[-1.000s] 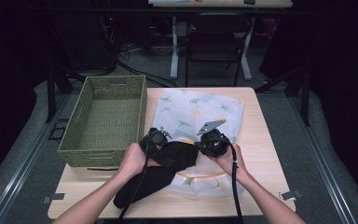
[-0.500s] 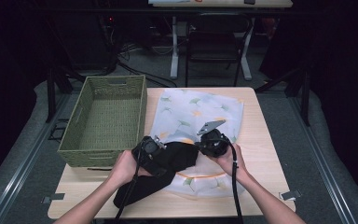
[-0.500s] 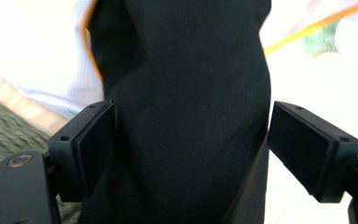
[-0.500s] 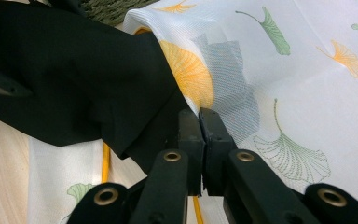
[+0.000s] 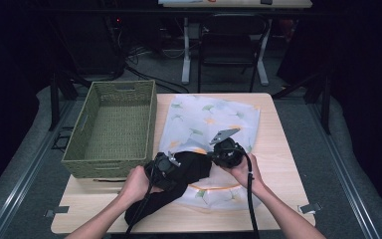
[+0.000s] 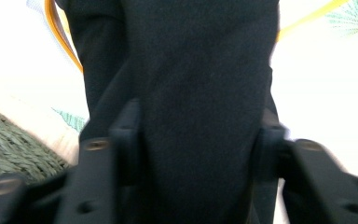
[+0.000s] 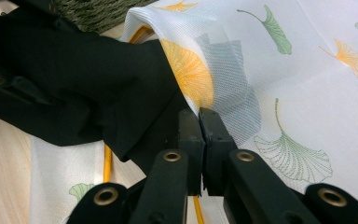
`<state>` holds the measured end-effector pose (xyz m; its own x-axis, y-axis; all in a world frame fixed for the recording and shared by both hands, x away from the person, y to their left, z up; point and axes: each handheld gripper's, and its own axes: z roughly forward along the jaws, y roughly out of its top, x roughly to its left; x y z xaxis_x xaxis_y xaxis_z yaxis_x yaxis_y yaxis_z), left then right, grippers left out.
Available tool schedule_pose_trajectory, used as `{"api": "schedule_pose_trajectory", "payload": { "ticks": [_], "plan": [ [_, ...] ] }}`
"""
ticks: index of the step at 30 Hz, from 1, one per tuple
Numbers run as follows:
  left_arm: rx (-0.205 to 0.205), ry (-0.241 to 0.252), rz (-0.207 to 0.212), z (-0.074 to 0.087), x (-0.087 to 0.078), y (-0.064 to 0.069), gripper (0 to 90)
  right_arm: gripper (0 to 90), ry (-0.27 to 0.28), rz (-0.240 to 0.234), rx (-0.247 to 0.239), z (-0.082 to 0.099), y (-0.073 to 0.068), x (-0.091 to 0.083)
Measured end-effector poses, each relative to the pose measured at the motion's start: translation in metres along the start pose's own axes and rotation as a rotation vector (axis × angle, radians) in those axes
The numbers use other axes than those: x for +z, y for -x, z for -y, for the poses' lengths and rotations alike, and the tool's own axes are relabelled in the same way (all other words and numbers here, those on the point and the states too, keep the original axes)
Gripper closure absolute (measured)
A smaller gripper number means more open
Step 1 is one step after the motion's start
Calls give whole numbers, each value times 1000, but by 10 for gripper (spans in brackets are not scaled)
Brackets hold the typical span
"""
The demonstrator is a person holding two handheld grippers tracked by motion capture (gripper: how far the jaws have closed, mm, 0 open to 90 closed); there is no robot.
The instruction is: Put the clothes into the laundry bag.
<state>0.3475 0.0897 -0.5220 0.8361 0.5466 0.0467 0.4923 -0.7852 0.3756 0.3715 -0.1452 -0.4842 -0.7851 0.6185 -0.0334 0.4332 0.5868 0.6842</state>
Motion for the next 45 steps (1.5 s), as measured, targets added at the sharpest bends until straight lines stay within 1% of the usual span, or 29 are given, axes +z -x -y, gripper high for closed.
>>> {"api": "schedule_pose_trajectory", "payload": {
  "ticks": [1,3,4,6,8,9,10,11,13,15,16,17,18,21,22,23,24,25,27,29,30,35,36,37,38,40,42,44,45],
  "plan": [
    [3,11,-6,1,-1,0,599,887,-1,0,2,0,0,0],
    [4,13,-11,2,-1,1,651,887,0,0,0,0,0,0],
    [4,21,-26,1,-4,1,666,887,3,0,1,0,0,0],
    [7,24,-36,1,-5,2,675,887,4,0,0,-1,-1,-1],
    [-17,49,-40,0,-9,1,684,888,11,0,0,-2,-1,-2],
    [-22,51,-44,-2,-11,1,687,888,17,3,2,-2,-2,-3],
    [-53,75,-37,-4,-14,-1,688,888,36,-1,9,-4,-2,-6],
    [-53,75,-37,-4,-14,-1,689,888,36,-1,9,-4,-2,-6],
    [-67,96,-41,-8,-17,-2,689,888,51,0,11,-6,-3,-8],
    [-82,114,-28,-12,-18,-3,691,888,59,-2,9,-8,-4,-10],
    [-91,129,-30,-17,-17,-3,691,888,66,-2,14,-9,-5,-11],
    [-99,141,-21,-19,-17,-4,691,888,68,-3,15,-9,-5,-12],
    [-99,141,-21,-19,-17,-4,691,888,68,-3,15,-9,-5,-12],
    [-120,163,-18,-27,-13,-6,690,888,79,-3,11,-10,-5,-13],
    [-126,171,-17,-32,-12,-6,690,888,83,-2,12,-10,-6,-14],
    [-126,171,-17,-32,-12,-6,690,888,83,-2,12,-10,-6,-14],
    [-135,185,-17,-37,-10,-8,690,888,87,-4,9,-11,-7,-15],
    [-135,185,-17,-37,-10,-8,689,888,87,-4,9,-11,-7,-15],
    [-151,197,-10,-41,-8,-10,689,888,91,-5,6,-11,-7,-15],
    [-151,208,-30,-44,-7,-11,689,888,96,-5,7,-11,-7,-15],
    [-160,229,-47,-47,-5,-11,689,888,100,-4,6,-12,-7,-16],
    [-175,255,-63,-50,-2,-12,687,888,106,-4,10,-12,-8,-17],
    [-183,273,-70,-52,0,-13,687,888,110,-5,11,-12,-8,-17],
    [-183,273,-70,-52,0,-13,687,888,110,-5,11,-12,-8,-17],
    [-195,291,-79,-54,0,-12,687,888,117,-4,10,-13,-9,-17],
    [-195,291,-86,-56,1,-12,687,889,120,-4,11,-13,-9,-18],
    [-210,302,-91,-58,3,-11,685,888,122,-8,12,-13,-8,-18],
    [-208,285,-98,-64,10,-11,684,888,115,-11,13,-12,-8,-17],
    [-208,285,-98,-64,10,-11,682,888,115,-11,13,-12,-8,-17]
  ]
}}
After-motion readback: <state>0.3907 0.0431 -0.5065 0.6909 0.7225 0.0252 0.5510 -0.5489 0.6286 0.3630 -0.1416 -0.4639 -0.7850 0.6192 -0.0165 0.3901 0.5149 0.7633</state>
